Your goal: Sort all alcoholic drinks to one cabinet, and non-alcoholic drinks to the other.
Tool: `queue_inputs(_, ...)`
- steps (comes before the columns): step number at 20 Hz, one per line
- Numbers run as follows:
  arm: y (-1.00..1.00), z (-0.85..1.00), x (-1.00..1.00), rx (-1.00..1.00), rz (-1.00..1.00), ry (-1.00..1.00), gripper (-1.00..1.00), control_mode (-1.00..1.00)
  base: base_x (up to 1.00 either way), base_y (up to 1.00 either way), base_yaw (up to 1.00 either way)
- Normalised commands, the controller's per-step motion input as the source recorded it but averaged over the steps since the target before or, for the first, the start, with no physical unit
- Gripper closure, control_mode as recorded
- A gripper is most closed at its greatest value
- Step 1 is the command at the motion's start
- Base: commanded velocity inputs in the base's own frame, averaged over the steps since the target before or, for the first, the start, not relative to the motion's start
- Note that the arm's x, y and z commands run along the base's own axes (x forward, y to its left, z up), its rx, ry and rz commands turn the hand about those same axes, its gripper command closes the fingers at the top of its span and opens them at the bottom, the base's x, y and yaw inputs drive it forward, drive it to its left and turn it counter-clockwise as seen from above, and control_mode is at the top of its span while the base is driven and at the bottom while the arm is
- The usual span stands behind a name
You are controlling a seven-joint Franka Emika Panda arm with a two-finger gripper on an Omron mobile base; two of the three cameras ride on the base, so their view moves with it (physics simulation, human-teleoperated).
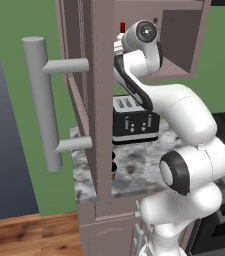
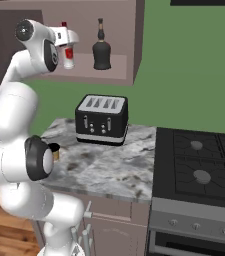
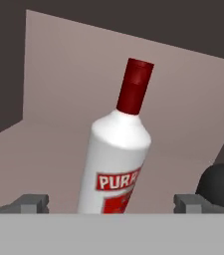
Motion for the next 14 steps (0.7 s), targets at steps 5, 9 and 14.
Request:
queue_inputs(5, 0.0, 0.0, -0.6, 0.0, 0.0, 0.0, -1.0, -1.0, 0.0, 0.0, 0.0)
queue_inputs(9, 0.0, 0.0, -0.72, 0.0, 0.0, 0.0, -1.0, -1.0, 0.0, 0.0, 0.0)
queue_inputs(14, 0.0, 0.0, -0.76, 0.02, 0.0, 0.0, -1.0, -1.0, 0.0, 0.0, 0.0)
